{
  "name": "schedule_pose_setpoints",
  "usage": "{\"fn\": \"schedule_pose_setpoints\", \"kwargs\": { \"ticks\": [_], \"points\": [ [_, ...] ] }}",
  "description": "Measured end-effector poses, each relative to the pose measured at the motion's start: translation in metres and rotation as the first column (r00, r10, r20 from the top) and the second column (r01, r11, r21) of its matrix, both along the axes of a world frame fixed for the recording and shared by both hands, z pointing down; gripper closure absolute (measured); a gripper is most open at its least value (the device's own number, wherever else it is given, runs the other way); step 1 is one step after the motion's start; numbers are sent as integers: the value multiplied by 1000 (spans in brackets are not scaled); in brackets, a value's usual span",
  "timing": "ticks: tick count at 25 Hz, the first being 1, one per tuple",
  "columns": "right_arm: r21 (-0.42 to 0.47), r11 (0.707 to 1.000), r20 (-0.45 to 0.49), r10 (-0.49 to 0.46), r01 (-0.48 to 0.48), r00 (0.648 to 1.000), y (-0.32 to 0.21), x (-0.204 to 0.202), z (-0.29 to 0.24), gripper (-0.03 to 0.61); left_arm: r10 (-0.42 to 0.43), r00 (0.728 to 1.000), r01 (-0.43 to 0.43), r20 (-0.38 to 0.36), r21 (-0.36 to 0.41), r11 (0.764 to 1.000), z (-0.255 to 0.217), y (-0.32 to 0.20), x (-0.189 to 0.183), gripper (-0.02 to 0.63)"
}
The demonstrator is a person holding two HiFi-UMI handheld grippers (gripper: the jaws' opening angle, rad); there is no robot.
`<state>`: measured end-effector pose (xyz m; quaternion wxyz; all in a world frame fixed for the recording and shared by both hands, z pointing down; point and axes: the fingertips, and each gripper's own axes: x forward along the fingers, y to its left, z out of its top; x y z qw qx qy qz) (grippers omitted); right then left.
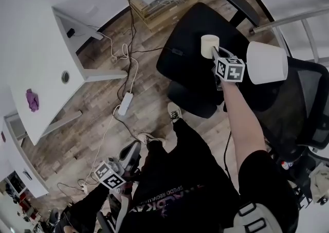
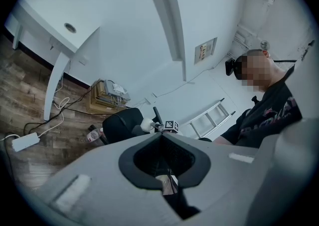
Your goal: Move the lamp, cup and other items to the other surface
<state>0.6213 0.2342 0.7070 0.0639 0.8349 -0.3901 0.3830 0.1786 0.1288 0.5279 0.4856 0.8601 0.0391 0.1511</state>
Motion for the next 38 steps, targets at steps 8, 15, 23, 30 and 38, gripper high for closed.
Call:
{"fn": "schedule_pose_setpoints", "kwargs": {
  "ticks": [8, 15, 23, 30, 38],
  "points": [
    [-80, 997, 42, 25, -22, 999, -6, 17, 56, 535, -33, 996, 34, 82, -17, 999, 14, 3, -11, 618],
    [-82, 996, 67, 34, -28, 997, -2, 5, 80, 535, -22, 992, 27, 122, -40, 999, 23, 12, -18, 618],
    [-74, 997, 59, -24, 29, 998, -3, -5, 87, 533, 0, 995, 5, 103, -52, 999, 29, 19, -4, 618],
    [-119, 993, 40, -19, 24, 999, 14, -19, 96, 532, -11, 996, 15, 84, -51, 999, 27, 16, -3, 618],
    [-178, 983, 85, -33, 47, 996, 35, -34, 106, 522, -31, 997, 35, 69, -52, 998, 26, 15, -12, 618]
  ]
}}
